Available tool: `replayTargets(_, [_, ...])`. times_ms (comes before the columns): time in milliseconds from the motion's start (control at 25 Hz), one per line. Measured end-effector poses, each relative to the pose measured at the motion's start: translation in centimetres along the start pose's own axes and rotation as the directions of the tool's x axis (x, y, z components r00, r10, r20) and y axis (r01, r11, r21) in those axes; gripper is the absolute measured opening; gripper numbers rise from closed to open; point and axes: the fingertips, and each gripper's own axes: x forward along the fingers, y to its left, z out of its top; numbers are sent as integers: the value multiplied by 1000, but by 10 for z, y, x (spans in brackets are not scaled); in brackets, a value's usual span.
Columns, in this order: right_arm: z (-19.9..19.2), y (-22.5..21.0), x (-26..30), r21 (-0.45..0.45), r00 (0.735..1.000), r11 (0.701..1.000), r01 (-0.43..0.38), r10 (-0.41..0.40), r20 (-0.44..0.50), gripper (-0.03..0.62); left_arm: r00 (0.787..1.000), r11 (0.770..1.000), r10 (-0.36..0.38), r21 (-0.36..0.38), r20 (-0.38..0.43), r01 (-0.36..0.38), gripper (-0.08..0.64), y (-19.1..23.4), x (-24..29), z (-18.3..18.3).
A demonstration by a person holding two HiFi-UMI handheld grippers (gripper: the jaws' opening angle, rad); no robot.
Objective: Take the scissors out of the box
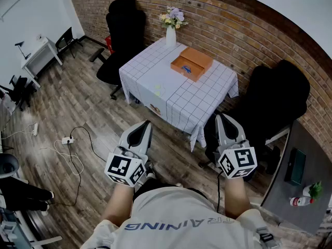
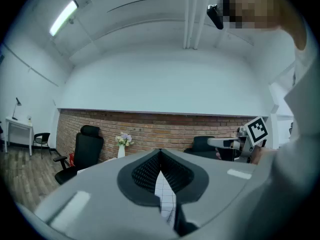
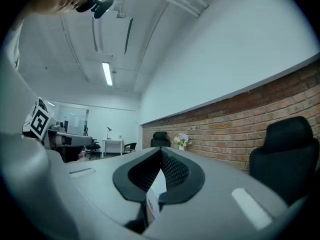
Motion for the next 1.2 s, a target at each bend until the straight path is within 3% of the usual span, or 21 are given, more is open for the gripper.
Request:
replayTargets(760, [-18, -6, 23, 55, 1000, 998, 2, -1, -21, 15, 999, 1000, -11, -27, -45, 10, 0, 20, 21, -14])
replayTargets(1200, [-30, 8, 120, 36, 997, 999, 33, -30, -66, 15, 998, 998, -23, -60, -52, 20, 0, 111, 61, -20])
